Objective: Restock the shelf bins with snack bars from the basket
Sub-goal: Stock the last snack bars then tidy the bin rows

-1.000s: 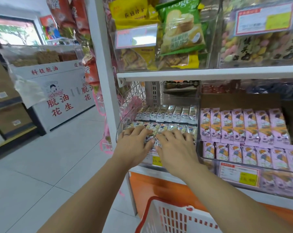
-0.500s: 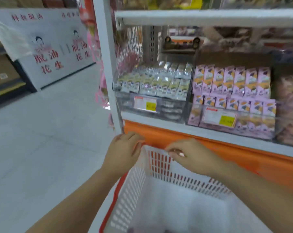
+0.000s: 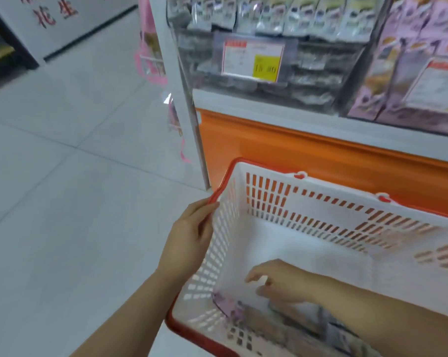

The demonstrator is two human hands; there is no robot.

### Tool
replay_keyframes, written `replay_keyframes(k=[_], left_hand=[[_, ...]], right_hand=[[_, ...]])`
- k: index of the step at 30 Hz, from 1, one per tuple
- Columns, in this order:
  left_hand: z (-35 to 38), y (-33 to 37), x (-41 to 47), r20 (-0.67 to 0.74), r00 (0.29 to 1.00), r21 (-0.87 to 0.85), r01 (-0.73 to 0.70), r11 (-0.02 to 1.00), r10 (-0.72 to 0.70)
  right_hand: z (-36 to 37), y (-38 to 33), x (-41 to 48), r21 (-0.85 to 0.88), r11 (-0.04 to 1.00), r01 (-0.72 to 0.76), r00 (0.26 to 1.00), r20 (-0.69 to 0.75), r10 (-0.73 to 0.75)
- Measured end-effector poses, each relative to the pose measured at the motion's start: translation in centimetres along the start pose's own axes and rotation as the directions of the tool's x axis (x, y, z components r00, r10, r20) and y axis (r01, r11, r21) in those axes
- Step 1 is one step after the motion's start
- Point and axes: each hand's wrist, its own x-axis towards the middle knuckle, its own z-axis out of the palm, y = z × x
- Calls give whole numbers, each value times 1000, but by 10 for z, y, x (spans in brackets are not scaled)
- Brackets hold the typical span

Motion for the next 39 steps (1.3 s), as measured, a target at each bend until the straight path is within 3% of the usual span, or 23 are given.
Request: replay_keyframes(k=[5, 10, 15, 18, 20, 23, 25, 27, 31, 34, 36, 39], left_hand=[[-1, 0, 0, 17, 1000, -32, 16, 999, -16], [-1, 0, 0, 10, 999, -44, 45, 998, -45], [-2, 1, -2, 43, 998, 3, 47, 999, -47], [-7, 2, 2, 117, 992, 60, 39, 997, -45], [-13, 4, 8, 213, 975, 146, 39, 988, -70], [-32, 27, 21, 324, 934, 320, 40, 946, -149], [-50, 58, 28, 346, 932, 306, -5, 952, -106], [-67, 98, 31, 399, 914, 218, -18, 976, -72], [-92, 165, 25, 581, 814, -3, -12, 1000, 11], [-100, 210, 16, 659, 751, -149, 71, 986, 46], [-99, 238, 11, 661, 745, -191, 51, 980, 90], [-94, 278, 8, 586, 795, -210, -42, 977, 161]], right_hand=[[43, -14, 25, -21, 992, 126, 978, 167, -121], [49, -9, 31, -73, 983, 168, 969, 196, -151], [46, -11, 25, -36, 990, 138, 990, 5, -138], [16, -14, 13, 168, 985, 39, 989, -148, -14], [-14, -16, -4, 361, 932, 15, 980, -190, 58], [-56, -27, -43, 633, 773, 49, 969, -216, 116], [-76, -38, -73, 718, 686, 117, 959, -261, 110], [-92, -49, -105, 752, 629, 196, 942, -323, 92], [-111, -69, -175, 775, 523, 355, 889, -453, 69], [-116, -78, -224, 768, 474, 430, 855, -515, 60], [-119, -80, -253, 758, 438, 484, 817, -570, 84], [-128, -79, -290, 756, 341, 560, 757, -633, 162]])
